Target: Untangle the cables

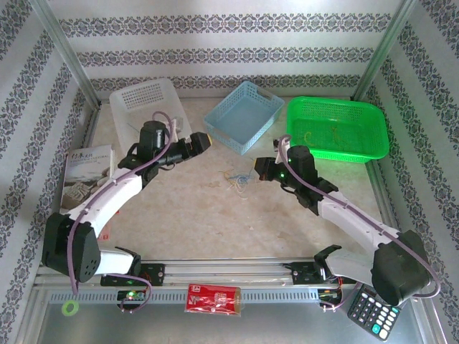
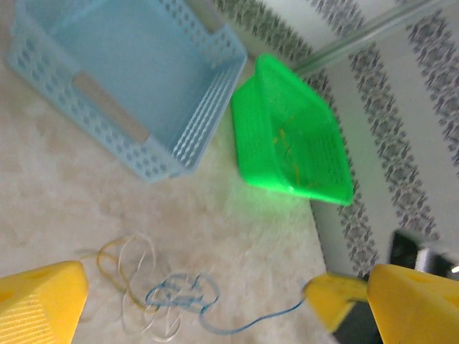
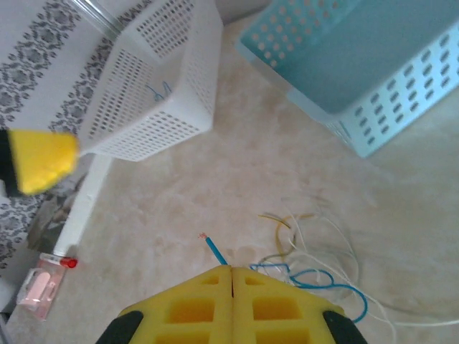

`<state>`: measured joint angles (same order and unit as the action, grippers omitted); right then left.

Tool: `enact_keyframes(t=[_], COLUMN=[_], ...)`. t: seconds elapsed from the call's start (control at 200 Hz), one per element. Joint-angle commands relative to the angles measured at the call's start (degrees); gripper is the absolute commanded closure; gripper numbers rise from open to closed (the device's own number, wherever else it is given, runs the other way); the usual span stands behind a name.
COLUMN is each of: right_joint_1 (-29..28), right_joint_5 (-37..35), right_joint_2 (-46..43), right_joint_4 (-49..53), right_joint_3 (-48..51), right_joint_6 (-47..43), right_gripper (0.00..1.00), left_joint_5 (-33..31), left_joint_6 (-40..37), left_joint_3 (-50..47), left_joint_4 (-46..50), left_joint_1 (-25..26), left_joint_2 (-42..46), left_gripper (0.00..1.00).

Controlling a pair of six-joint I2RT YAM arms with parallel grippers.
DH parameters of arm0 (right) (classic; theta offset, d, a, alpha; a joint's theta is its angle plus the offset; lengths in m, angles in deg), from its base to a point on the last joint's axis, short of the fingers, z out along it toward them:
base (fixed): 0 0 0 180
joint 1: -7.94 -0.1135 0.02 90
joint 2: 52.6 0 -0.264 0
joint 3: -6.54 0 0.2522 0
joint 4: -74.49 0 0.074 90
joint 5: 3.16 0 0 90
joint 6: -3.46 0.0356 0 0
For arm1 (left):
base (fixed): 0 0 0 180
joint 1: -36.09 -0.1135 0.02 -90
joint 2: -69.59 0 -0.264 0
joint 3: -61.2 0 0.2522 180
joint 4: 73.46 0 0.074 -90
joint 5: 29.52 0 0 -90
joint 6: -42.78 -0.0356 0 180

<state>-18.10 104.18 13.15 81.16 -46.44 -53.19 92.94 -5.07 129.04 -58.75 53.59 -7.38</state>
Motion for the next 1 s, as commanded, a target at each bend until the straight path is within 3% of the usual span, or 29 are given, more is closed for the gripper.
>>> enact_keyframes(t=[0.0,0.4,0.605,0.994], right_joint_1=[0.51,0.47,0.38,0.30], right_joint_5=[2.51,8.29,12.46,13.13], right_joint_2=[-0.24,1.48,3.22,3.85], right_joint_4=[-0.87,-3.65,-6.00,-9.26], right_joint_3=[-2.87,-7.56,-9.16,-8.68], right_joint_6=[-0.68,0.32,1.69,4.66], right_gripper=[1.00,1.00,1.00,1.00], left_joint_5=[5.45,12.09,14.95,15.51], left_joint_6=[-3.85,-11.28,-11.08,-7.98], left_joint_3=[-1.92,1.04,3.98,2.82], left_joint_4=[-8.16,-16.42,-21.42,-29.87], left_joint_1=[-0.26,4.10,6.98,10.18], left_joint_2=[-0.31,-5.68,-9.29,-12.75], left_gripper=[0.07,0.22,0.30,0.49])
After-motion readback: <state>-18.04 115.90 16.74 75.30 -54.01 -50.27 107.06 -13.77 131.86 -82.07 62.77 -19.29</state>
